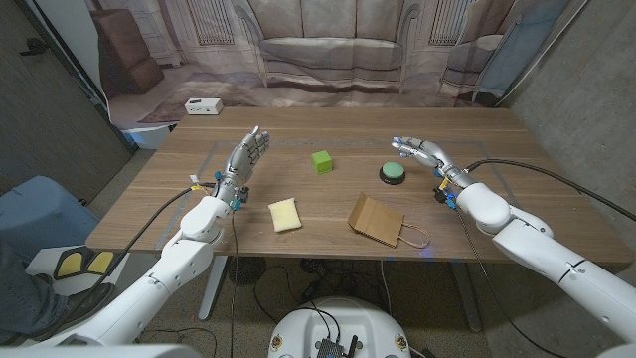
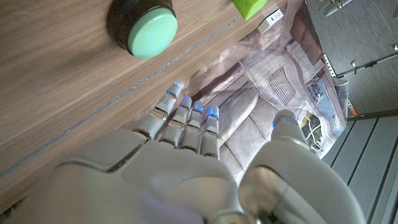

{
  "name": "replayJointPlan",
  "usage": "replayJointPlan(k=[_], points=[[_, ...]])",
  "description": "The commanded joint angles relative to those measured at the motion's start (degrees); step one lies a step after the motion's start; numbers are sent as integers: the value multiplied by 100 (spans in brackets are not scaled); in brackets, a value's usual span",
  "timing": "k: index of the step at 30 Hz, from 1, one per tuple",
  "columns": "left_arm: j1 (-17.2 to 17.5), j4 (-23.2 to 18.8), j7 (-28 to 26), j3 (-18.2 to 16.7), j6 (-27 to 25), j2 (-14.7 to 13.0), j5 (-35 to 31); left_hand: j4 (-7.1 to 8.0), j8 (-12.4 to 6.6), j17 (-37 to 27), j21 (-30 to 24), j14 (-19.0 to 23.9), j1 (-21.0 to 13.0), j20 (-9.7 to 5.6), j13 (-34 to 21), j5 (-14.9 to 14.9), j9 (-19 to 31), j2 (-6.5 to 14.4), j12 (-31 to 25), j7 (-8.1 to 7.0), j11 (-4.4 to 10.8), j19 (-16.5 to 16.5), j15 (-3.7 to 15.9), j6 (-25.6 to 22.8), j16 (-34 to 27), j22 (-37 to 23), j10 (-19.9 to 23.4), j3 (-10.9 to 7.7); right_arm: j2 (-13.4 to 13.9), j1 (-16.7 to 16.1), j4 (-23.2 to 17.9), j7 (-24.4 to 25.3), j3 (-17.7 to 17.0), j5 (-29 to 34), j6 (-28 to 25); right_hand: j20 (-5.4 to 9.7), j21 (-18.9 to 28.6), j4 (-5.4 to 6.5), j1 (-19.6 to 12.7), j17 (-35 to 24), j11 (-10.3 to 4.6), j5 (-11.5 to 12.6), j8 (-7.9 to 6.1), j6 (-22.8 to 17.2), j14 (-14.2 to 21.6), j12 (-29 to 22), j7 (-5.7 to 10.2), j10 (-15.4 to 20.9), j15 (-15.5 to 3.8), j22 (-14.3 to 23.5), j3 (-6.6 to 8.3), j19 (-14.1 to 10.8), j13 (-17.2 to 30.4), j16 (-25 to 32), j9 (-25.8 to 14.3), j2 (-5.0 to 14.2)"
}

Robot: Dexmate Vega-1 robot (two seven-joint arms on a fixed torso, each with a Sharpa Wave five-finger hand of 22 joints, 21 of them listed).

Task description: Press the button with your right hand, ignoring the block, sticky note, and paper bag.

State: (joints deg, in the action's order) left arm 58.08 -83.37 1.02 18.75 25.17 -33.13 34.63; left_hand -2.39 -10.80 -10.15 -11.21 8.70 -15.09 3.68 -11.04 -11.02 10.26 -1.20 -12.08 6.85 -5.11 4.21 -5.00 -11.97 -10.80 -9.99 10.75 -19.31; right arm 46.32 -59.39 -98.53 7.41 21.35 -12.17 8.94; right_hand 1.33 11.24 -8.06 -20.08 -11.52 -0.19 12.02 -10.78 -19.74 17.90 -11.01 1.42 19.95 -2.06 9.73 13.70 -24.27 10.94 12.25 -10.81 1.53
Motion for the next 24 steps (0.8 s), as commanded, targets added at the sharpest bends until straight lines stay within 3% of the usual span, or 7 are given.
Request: replayJointPlan(k=[1, 12, 24], points=[[67, -54, -67, -33, 40, -20, -44, -26, 3, -11, -11, 28, 13, 19, -22, 8, 9, 59, 9, 9, -15, -9, 5, -25, 7, -31, 40, -2, -163, 19, 335, -255, -100, -586, 427, 6, -1, 17, 11, -20, 41, -28, -101, -174, 19, -4, -37, 16, -1, 8, -1, -44, 16, -13, -17, -14], [125, -157, -103, -38, 10, -59, -73, -32, 4, -10, -10, 26, 15, 22, -22, 8, 9, 60, 13, 4, -22, -13, -1, -23, 7, -31, 28, 3, -416, 53, 741, -537, -186, -1168, 877, -5, -14, 13, 7, -24, 62, -30, -21, 20, -23, 17, -36, -61, 25, 8, -11, -27, 16, -27, -20, -26], [164, -225, -49, -57, 16, -104, -43, -40, 4, -11, -10, 16, 17, 23, -22, 8, 9, 61, 11, -8, -11, -17, 1, -20, 10, -31, 32, 10, -768, 4, 1147, -1041, -323, -2111, 1272, -6, -21, 22, 28, -29, 55, -32, -53, -41, -42, 14, -43, -73, 38, 8, -25, -11, 17, -29, -20, -36]])
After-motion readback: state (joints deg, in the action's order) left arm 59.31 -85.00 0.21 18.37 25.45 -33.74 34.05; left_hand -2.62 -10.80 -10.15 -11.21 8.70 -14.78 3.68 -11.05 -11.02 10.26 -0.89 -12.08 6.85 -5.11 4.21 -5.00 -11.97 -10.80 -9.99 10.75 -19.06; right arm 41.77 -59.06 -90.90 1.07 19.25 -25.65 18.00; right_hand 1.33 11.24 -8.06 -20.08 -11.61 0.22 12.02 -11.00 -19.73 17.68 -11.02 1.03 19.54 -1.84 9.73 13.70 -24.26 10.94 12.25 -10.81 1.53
